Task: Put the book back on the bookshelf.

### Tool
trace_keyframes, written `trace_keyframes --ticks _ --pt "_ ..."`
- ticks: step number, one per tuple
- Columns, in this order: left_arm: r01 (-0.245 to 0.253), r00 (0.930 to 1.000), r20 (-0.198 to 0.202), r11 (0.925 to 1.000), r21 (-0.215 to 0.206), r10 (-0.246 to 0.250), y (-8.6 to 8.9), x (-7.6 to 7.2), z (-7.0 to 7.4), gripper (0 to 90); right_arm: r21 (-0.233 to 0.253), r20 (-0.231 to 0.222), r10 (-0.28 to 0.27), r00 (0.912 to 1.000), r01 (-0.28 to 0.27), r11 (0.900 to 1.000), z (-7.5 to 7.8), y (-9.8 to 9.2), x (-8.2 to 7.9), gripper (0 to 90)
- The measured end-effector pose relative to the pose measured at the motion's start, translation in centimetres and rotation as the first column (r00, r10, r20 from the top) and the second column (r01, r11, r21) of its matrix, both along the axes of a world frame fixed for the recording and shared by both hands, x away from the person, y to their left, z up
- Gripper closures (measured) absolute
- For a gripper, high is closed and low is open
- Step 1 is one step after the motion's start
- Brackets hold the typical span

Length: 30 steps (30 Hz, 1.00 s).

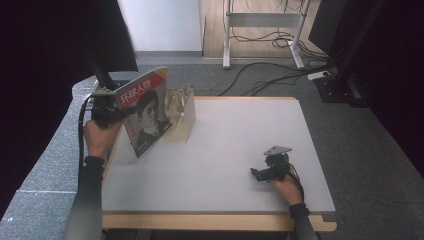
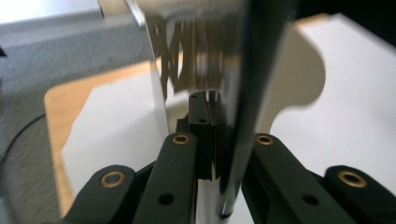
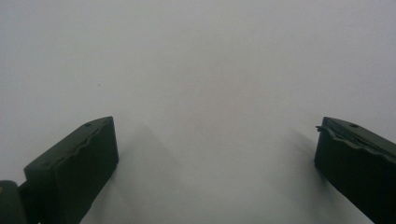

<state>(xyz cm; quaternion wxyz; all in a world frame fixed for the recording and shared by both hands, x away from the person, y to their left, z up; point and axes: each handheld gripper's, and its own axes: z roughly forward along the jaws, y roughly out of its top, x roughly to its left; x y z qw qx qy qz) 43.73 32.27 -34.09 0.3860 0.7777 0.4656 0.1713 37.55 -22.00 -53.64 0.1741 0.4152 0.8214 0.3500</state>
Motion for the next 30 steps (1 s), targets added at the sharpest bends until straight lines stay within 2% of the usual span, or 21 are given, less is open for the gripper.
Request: trace_keyframes --ticks 2,4,6,8,9,11,14,16,21,24,26,28,30 --pt "0.003 0.9995 -0.031 1.0 0.004 -0.003 0.2 -0.2 0.2 84.9 0.0 0.0 0.0 1.0 0.0 1.0 0.0 0.0 0.0 0.0" --pt "0.023 0.9957 -0.09 0.9994 -0.026 -0.025 0.6 -0.2 0.2 82.9 0.0 0.0 0.0 1.0 0.0 1.0 0.0 0.0 0.0 0.0" --pt "0.04 0.9912 -0.125 0.999 -0.019 -0.043 0.6 -0.3 0.1 82.1 0.001 -0.001 0.0 1.0 0.0 1.0 0.0 0.0 0.0 0.0" --pt "0.025 0.994 -0.107 0.9997 -0.002 -0.026 0.5 -0.4 0.0 84.7 0.0 -0.002 0.0 1.0 0.0 1.0 0.0 0.0 0.0 0.0" --pt "0.015 0.9951 -0.098 0.9999 -0.008 -0.016 0.6 -0.4 -0.1 86.0 0.0 -0.002 0.0 1.0 0.0 1.0 0.0 0.0 0.0 0.0" --pt "-0.007 0.9987 -0.05 0.9997 -0.022 0.006 0.6 -0.4 -0.1 86.8 -0.001 0.0 0.001 1.0 -0.001 1.0 0.0 0.0 0.0 0.0" --pt "-0.034 0.9994 0.008 0.999 -0.028 0.034 0.3 -0.2 -0.2 87.1 0.0 0.0 0.0 1.0 0.0 1.0 0.0 0.0 0.0 0.0" --pt "-0.044 0.9986 0.029 0.9984 -0.035 0.045 0.0 0.2 -0.4 87.1 0.0 -0.001 0.0 1.0 0.0 1.0 0.0 0.0 0.0 0.0" --pt "-0.058 0.9978 0.03 0.9964 -0.062 0.06 -0.7 1.1 -1.1 86.7 0.0 0.0 0.001 1.0 -0.001 1.0 0.0 0.0 0.0 0.0" --pt "-0.102 0.9932 0.054 0.9943 -0.029 0.104 -0.5 1.3 -1.5 85.9 0.0 0.0 0.001 1.0 -0.001 1.0 0.0 0.0 0.0 0.0" --pt "-0.126 0.9895 0.067 0.9916 -0.032 0.128 0.0 1.4 -1.8 84.4 -0.001 0.001 0.002 1.0 -0.002 1.0 0.0 0.0 0.0 0.0" --pt "-0.13 0.9883 0.073 0.9901 -0.054 0.134 0.4 1.5 -2.0 76.4 -0.001 -0.001 0.001 1.0 -0.001 1.0 0.0 0.0 0.0 0.0" --pt "-0.126 0.9885 0.077 0.9903 -0.058 0.13 0.5 1.5 -2.2 69.7 -0.001 -0.001 0.001 1.0 -0.001 1.0 0.0 0.0 0.0 0.0"
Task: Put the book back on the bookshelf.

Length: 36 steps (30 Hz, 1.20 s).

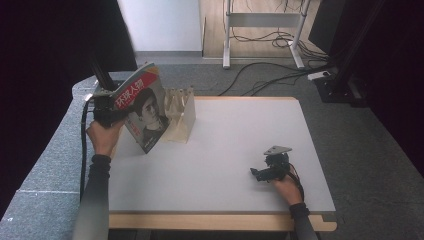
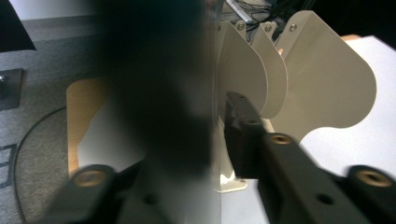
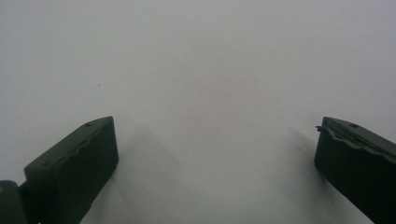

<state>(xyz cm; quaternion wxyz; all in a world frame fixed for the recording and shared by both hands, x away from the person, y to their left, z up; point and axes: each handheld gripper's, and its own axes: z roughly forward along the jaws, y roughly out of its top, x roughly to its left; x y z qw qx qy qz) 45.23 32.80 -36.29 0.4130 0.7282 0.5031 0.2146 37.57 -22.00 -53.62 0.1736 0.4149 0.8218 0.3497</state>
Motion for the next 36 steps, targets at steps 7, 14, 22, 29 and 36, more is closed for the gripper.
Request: trace_keyframes --ticks 7,14,22,29,36 --pt "0.033 0.9993 -0.015 0.9978 -0.058 -0.034 0.3 -0.1 -0.1 28.9 -0.002 -0.002 0.0 1.0 0.0 1.0 0.0 0.0 0.0 0.0" --pt "0.052 0.9986 0.002 0.9978 -0.041 -0.052 0.4 -1.4 -0.5 13.2 -0.002 -0.001 -0.001 1.0 0.001 1.0 0.0 0.0 0.0 0.0" --pt "0.058 0.9973 0.045 0.9983 -0.004 -0.057 0.6 -3.7 -0.7 0.5 -0.003 -0.002 -0.001 1.0 0.001 1.0 0.0 0.0 0.0 0.0" --pt "0.072 0.9961 0.049 0.997 0.03 -0.073 0.4 -5.4 -1.0 0.0 -0.002 -0.002 -0.001 1.0 0.001 1.0 0.0 0.0 0.0 0.0" --pt "0.086 0.9945 0.056 0.9954 0.042 -0.088 0.3 -7.4 -1.4 0.0 -0.003 -0.001 -0.001 1.0 0.001 1.0 0.0 0.0 0.0 0.0"
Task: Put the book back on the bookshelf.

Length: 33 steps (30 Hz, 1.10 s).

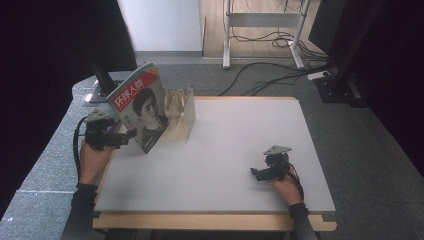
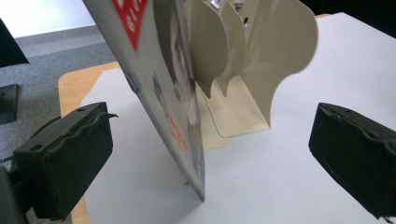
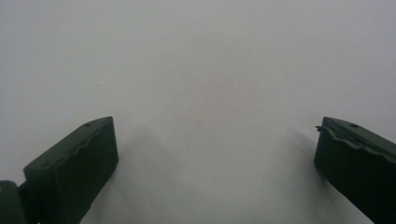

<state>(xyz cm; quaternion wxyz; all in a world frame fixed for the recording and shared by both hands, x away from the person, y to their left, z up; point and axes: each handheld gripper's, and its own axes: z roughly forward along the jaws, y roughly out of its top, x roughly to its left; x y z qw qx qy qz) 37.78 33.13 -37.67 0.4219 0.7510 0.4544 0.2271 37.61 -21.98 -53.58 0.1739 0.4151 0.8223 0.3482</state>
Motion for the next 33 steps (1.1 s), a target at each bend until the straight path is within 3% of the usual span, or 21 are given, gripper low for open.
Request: trace_keyframes --ticks 8,16,24,33 --pt "0.062 0.998 0.009 0.998 0.014 -0.062 -1.2 -2.1 -0.6 0.0 0.0 -0.002 -0.002 1.0 0.002 1.0 0.0 0.0 0.0 0.0" --pt "0.125 0.9918 0.022 0.9915 0.034 -0.126 -3.6 -3.6 -1.4 0.0 0.0 -0.001 -0.002 1.0 0.002 1.0 0.0 0.0 0.0 0.0" --pt "0.213 0.977 0.007 0.9771 0.001 -0.213 -6.4 -3.5 -3.0 0.0 0.0 -0.002 -0.002 1.0 0.002 1.0 0.0 0.0 0.0 0.0" --pt "0.293 0.9558 -0.021 0.956 -0.02 -0.293 -9.3 -2.6 -5.5 0.0 0.0 -0.002 -0.002 1.0 0.002 1.0 0.0 0.0 0.0 0.0"
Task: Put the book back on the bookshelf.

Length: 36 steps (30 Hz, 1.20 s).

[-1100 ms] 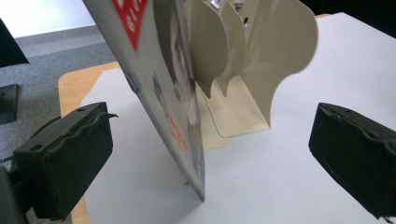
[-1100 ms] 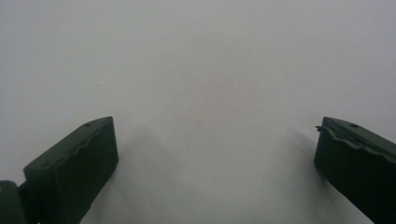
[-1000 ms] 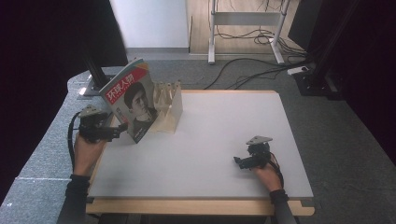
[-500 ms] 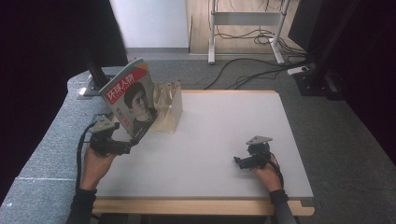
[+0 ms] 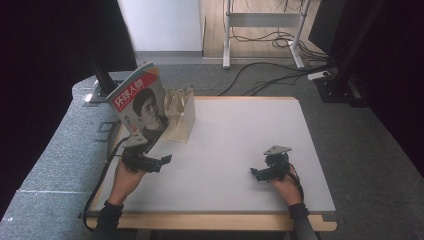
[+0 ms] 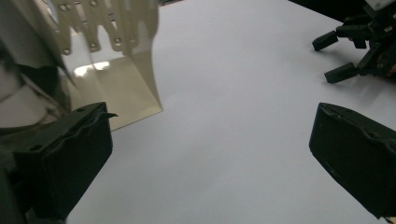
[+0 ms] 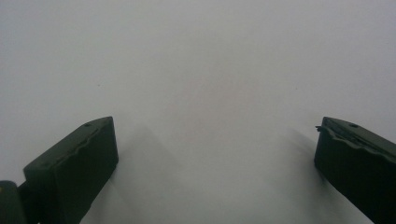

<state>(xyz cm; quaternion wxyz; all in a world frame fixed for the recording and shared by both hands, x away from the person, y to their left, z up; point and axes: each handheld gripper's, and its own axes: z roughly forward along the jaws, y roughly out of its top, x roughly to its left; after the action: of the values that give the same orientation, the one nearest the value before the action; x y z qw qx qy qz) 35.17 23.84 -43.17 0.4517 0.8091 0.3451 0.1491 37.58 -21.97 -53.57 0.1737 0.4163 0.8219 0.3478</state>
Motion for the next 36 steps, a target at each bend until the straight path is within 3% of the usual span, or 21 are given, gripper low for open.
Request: trace_keyframes --ticks 7,15,27,30,33,36 --pt "0.032 0.9993 -0.019 0.9991 0.028 -0.032 -1.7 0.4 -2.2 0.0 0.0 0.0 0.0 1.0 0.0 1.0 0.0 0.0 0.0 0.0" --pt "0.045 0.9972 -0.061 0.9989 0.015 -0.044 -2.8 0.9 -5.0 0.0 0.0 -0.001 0.0 1.0 0.0 1.0 0.0 0.0 0.0 0.0" --pt "0.046 0.9949 -0.094 0.9954 0.084 -0.038 -3.8 1.2 -8.1 0.0 0.0 0.0 0.0 1.0 0.0 1.0 0.0 0.0 0.0 0.0" --pt "0.046 0.9941 -0.102 0.9955 0.084 -0.037 -3.9 1.1 -8.7 0.0 0.0 0.0 -0.001 1.0 0.001 1.0 0.0 0.0 0.0 0.0" --pt "0.045 0.9934 -0.111 0.9905 0.13 -0.031 -4.3 1.1 -9.3 0.0 0.0 0.0 0.0 1.0 0.0 1.0 0.0 0.0 0.0 0.0" --pt "0.041 0.9933 -0.113 0.9886 0.145 -0.025 -4.4 1.1 -9.3 0.0 0.0 0.0 0.0 1.0 0.0 1.0 0.0 0.0 0.0 0.0"
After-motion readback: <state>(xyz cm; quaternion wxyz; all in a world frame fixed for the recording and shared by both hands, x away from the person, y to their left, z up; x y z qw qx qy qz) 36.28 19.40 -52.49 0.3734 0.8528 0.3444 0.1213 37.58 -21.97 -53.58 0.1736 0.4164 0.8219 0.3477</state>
